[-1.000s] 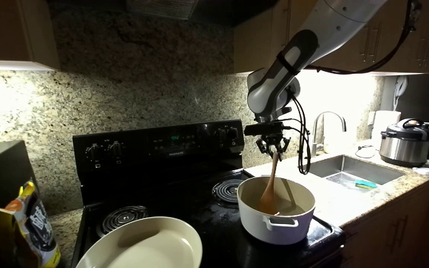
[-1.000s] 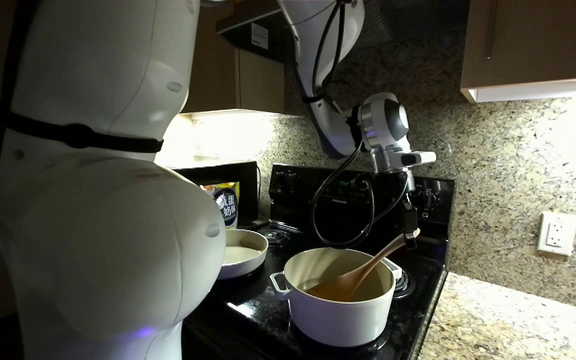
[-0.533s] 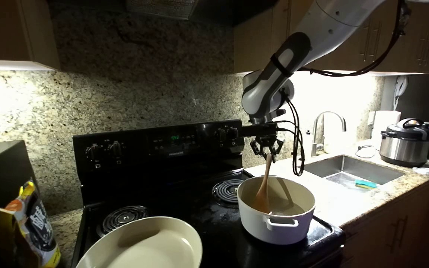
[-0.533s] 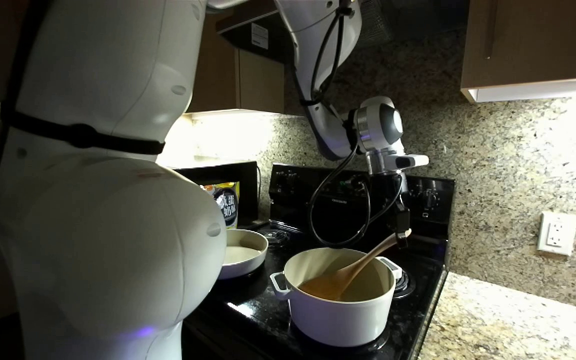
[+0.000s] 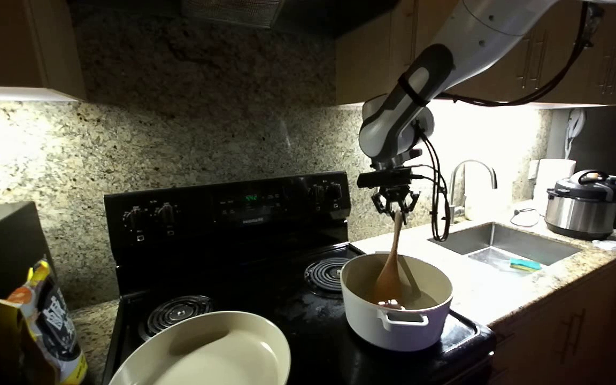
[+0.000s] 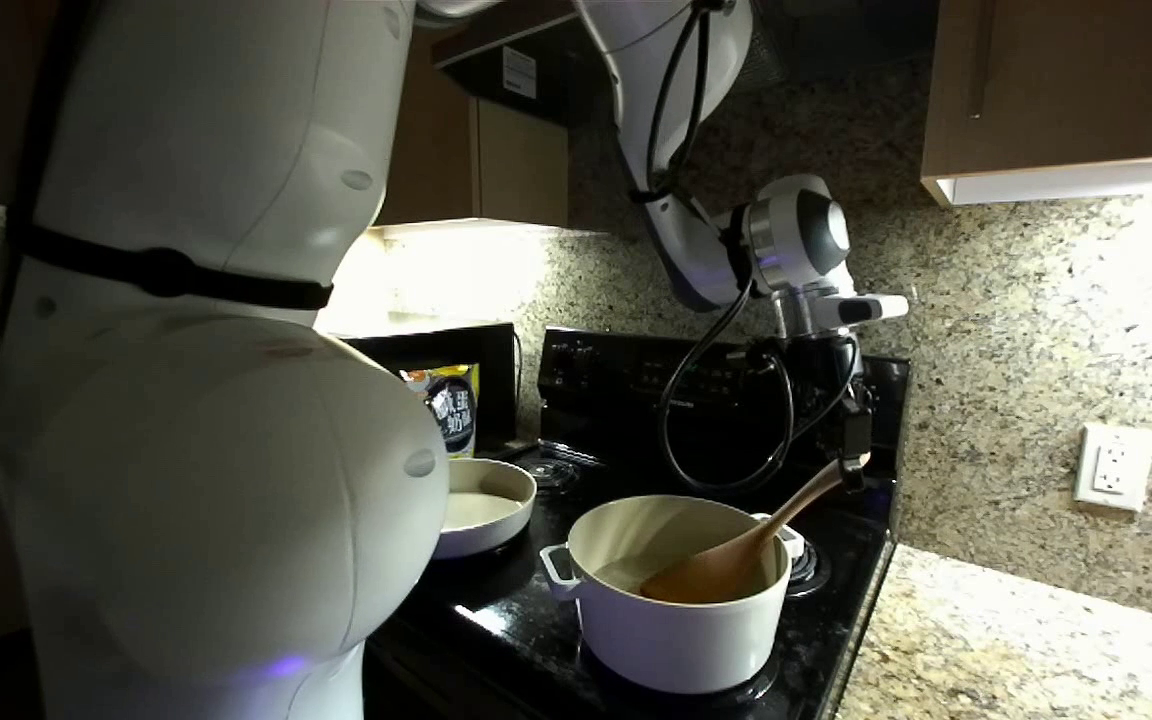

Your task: Stir in the pot with the wooden spoon

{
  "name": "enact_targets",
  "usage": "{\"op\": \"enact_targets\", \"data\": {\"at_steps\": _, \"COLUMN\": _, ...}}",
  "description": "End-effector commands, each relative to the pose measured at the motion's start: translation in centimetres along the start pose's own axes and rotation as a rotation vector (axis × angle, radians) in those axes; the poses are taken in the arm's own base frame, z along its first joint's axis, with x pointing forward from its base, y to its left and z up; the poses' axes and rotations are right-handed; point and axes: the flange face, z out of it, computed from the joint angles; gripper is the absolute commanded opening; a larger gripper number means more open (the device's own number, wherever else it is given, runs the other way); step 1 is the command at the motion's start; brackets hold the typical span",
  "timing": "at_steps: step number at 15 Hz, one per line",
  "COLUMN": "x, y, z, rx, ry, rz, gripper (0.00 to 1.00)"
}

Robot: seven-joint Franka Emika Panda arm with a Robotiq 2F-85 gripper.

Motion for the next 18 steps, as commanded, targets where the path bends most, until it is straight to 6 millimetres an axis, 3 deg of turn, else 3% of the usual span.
{"op": "enact_targets", "data": {"at_steps": 1, "x": 1.2, "y": 2.0, "z": 0.3, "rx": -0.002, "ry": -0.022, "rz": -0.02, "gripper": 0.08}}
{"op": "enact_targets", "data": {"at_steps": 5, "x": 0.6, "y": 1.7, "z": 0.8, "rx": -0.006, "ry": -0.035, "rz": -0.051, "gripper": 0.08}}
{"op": "enact_targets", "data": {"at_steps": 15, "x": -3.4, "y": -2.8, "z": -1.2, "rx": 0.017, "ry": -0.02, "rz": -0.135, "gripper": 0.08}}
{"op": "enact_targets", "data": {"at_steps": 18, "x": -4.0, "y": -3.2, "z": -2.0, "rx": 0.021, "ry": -0.002, "rz": -0.147, "gripper": 0.08}}
